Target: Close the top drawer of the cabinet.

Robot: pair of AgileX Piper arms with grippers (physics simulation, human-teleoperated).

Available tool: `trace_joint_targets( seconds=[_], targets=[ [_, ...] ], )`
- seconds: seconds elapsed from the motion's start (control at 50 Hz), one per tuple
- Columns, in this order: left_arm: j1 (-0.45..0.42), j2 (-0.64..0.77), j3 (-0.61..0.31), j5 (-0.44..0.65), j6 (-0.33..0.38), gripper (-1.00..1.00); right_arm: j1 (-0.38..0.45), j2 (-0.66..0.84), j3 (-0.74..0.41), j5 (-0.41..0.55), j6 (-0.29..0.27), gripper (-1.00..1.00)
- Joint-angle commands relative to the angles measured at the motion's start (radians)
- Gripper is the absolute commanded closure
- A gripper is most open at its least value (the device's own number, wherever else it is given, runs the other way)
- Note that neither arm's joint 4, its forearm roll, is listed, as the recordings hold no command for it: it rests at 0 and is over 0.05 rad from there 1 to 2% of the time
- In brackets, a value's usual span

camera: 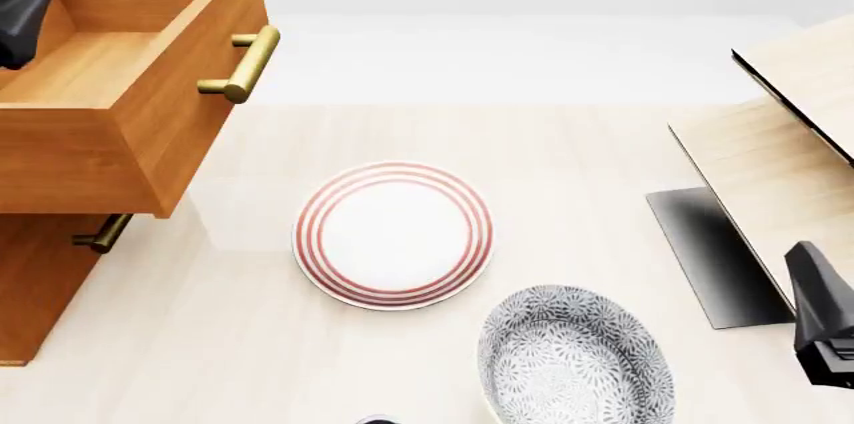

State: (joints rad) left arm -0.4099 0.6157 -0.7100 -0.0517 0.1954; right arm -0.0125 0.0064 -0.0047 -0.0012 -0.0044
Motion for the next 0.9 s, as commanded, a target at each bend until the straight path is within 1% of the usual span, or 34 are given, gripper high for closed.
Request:
trace_joint_targets(
  seconds=[0.02, 0.16, 0.58, 0.66, 0.9],
  targets=[
    [-0.072, 0.112, -0.036, -0.07, 0.044, -1.0, 0.0, 0.0, 0.0, 0.0, 0.0, -1.0],
    [-0.112, 0.176, -0.042, -0.116, 0.053, -1.0, 0.0, 0.0, 0.0, 0.0, 0.0, -1.0],
    [-0.158, 0.292, -0.079, -0.178, 0.067, -1.0, 0.0, 0.0, 0.0, 0.0, 0.0, -1.0],
    [-0.167, 0.327, -0.078, -0.198, 0.075, -1.0, 0.0, 0.0, 0.0, 0.0, 0.0, -1.0],
    [-0.194, 0.423, -0.125, -0.222, 0.118, -1.0, 0.0, 0.0, 0.0, 0.0, 0.0, -1.0]
  ],
)
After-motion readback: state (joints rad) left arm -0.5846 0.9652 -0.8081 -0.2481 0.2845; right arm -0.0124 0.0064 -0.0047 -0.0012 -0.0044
